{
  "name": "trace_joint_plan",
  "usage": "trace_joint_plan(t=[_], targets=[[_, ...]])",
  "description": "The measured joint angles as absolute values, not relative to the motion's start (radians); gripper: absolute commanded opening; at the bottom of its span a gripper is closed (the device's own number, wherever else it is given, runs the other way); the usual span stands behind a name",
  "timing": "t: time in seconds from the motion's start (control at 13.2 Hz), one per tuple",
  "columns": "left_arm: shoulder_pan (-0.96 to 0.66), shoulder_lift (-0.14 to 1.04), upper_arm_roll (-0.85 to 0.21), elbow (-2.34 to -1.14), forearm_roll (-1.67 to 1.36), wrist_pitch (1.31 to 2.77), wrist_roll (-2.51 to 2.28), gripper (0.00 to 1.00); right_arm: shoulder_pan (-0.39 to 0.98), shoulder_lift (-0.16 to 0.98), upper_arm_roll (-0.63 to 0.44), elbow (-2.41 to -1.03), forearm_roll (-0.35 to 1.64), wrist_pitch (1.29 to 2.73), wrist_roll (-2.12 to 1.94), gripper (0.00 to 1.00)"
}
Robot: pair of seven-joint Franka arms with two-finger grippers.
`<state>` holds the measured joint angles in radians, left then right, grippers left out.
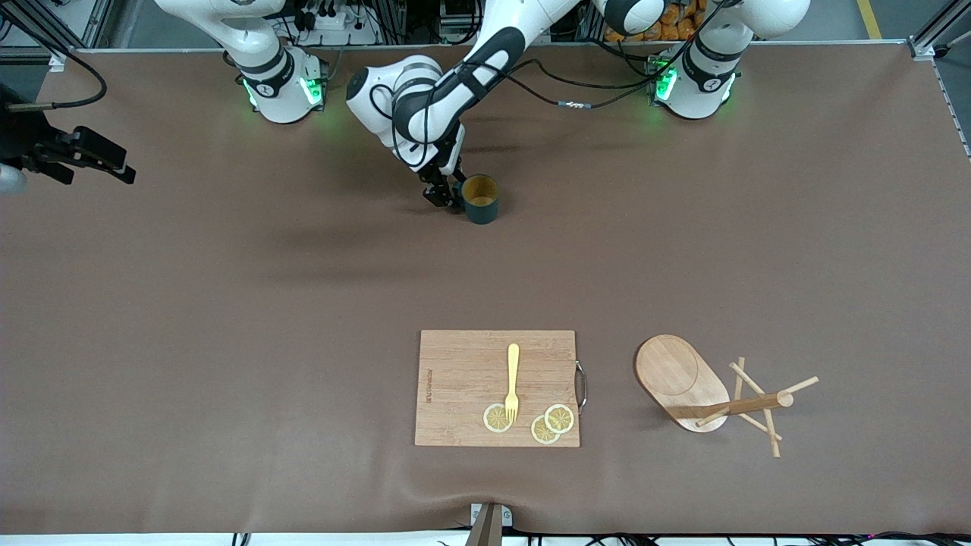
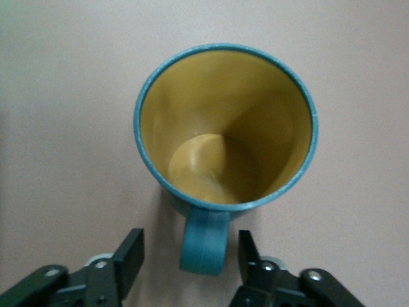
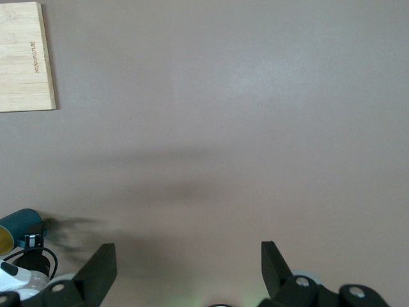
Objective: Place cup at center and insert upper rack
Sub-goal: 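Lower the left gripper and grasp the mug by its handle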
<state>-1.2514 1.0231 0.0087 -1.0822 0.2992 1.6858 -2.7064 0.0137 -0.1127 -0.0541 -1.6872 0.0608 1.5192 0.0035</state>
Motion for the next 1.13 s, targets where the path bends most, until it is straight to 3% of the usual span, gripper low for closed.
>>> trace_joint_plan(t=[0.08,0.3,0.53,1.13], targets=[[-1.251,1.023,0.009,-1.082,0.299,1.686,-2.707,0.57,0.014,-0.113,-0.054,-1.687,0.061,1.518,0.004,1.0],[-1.251,1.023,0.01,-1.078,0.299,1.686,-2.707,0.34,0.014,-0.113,-0.054,-1.687,0.061,1.517,0.005,1.0],[-1.242,1.023,0.012,-1.066,0.299,1.694,-2.708,0.03,0.014,-0.113,-0.051,-1.687,0.061,1.517,0.011,1.0],[-1.13,0.937,0.011,-1.027,0.253,1.775,-2.686,0.0,0.016,-0.113,-0.046,-1.687,0.061,1.517,0.014,1.0]])
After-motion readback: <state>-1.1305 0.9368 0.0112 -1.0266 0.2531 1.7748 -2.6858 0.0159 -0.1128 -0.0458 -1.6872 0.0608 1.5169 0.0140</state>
